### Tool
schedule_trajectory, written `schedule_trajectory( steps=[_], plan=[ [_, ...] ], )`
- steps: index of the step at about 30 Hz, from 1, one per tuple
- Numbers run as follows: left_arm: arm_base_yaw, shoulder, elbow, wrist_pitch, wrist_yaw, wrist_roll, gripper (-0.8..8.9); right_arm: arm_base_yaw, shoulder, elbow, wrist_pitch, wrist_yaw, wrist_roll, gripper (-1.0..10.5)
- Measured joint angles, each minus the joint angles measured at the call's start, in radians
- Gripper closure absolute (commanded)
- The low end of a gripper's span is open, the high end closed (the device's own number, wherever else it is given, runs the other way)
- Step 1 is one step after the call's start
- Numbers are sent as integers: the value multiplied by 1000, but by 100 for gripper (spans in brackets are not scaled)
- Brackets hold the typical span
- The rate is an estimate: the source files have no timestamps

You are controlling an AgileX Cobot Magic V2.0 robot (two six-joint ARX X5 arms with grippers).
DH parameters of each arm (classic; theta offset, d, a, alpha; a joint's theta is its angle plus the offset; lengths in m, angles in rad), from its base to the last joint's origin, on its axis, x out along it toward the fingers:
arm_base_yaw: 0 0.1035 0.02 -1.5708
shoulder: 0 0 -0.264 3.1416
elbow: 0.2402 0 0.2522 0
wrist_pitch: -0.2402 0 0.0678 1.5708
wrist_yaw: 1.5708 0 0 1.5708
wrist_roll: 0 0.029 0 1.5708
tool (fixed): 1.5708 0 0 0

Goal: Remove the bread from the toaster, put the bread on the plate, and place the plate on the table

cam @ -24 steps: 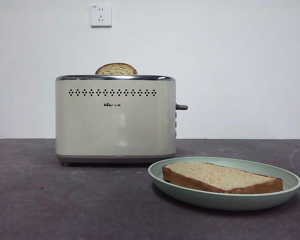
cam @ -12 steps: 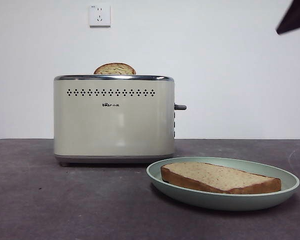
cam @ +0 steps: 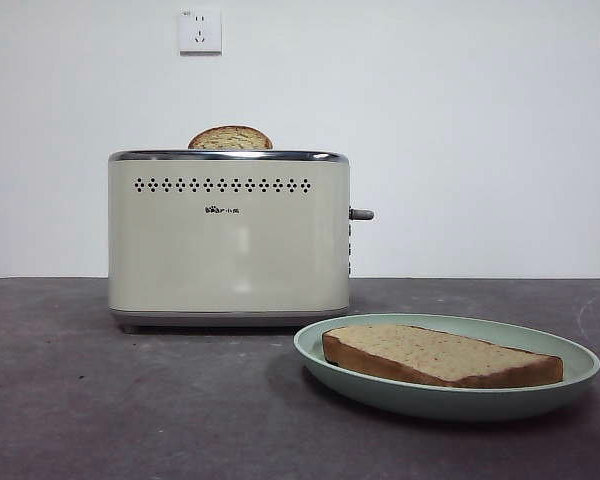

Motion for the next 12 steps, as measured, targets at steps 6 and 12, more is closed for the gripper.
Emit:
schedule_trajectory(
  steps=[6,12],
  plan=[
    [0,0,0,0,0,0,817,1,-180,-162,101,12,2,946],
    [0,0,0,0,0,0,817,28,-265,-255,98,37,24,946]
  ],
)
